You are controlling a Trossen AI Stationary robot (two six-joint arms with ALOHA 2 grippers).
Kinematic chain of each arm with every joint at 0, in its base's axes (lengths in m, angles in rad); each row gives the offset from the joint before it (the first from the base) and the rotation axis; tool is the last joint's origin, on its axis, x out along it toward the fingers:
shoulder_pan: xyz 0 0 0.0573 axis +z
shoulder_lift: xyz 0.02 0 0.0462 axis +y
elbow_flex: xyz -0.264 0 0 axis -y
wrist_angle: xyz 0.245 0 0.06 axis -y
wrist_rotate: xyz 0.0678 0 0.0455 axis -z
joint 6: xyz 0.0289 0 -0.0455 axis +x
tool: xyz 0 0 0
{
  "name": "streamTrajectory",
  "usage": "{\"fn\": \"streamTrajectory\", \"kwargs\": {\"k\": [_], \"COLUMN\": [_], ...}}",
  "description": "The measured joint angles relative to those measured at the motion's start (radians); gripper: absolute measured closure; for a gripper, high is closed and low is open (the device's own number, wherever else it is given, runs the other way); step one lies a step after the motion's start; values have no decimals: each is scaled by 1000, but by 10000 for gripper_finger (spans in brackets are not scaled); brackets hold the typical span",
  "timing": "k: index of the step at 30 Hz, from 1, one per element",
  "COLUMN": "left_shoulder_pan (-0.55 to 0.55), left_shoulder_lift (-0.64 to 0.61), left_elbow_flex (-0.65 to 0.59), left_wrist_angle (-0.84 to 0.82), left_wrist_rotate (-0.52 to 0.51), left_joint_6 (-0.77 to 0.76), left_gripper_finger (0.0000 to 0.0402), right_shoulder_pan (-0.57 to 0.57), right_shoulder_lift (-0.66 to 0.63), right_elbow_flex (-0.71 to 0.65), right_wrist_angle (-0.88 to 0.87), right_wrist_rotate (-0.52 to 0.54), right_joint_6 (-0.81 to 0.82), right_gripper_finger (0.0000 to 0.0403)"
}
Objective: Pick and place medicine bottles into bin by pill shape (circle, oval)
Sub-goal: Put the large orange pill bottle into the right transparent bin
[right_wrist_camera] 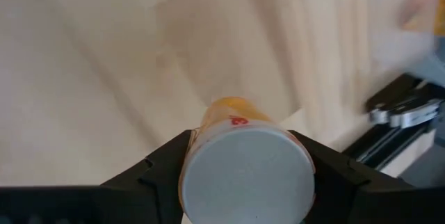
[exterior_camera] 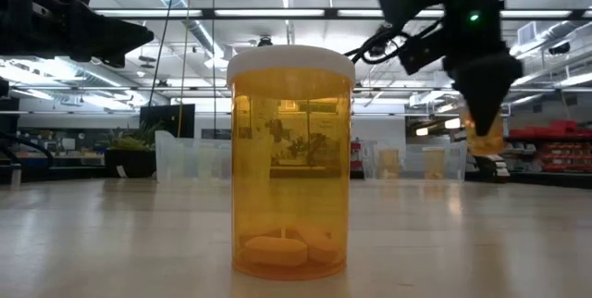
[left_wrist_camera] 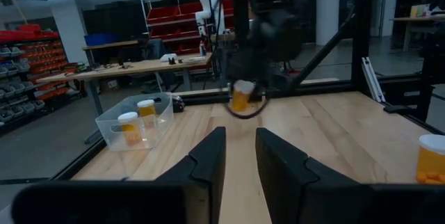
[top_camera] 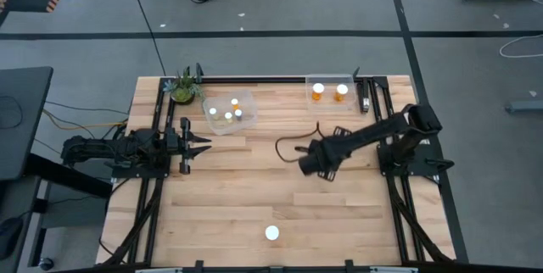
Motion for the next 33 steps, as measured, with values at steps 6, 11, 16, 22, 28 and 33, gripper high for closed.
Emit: {"fn": "streamTrajectory", "kwargs": {"k": [6,11,16,22,28,33], "left_shoulder_pan": [0,0,0,0,0,0], "left_shoulder_lift": [0,0,0,0,0,0], "left_elbow_flex": [0,0,0,0,0,0], "left_wrist_angle": [0,0,0,0,0,0], "left_wrist_rotate": [0,0,0,0,0,0], "left_joint_6": [0,0,0,0,0,0], "left_gripper_finger": [306,310,314,309,310,316], "right_shoulder_pan": [-149,-260,-367,-479,-549,-564], "right_shoulder_lift": [0,0,0,0,0,0], "right_elbow_flex": [1,1,1,1,60,179], "right_wrist_angle": [0,-14,-13,15,24,52], "right_wrist_rotate": [37,139,228,230,230,248], "right_joint_6": [-136,-210,-260,-334,-379,-406], "right_gripper_finger": [174,174,174,173,173,173]}}
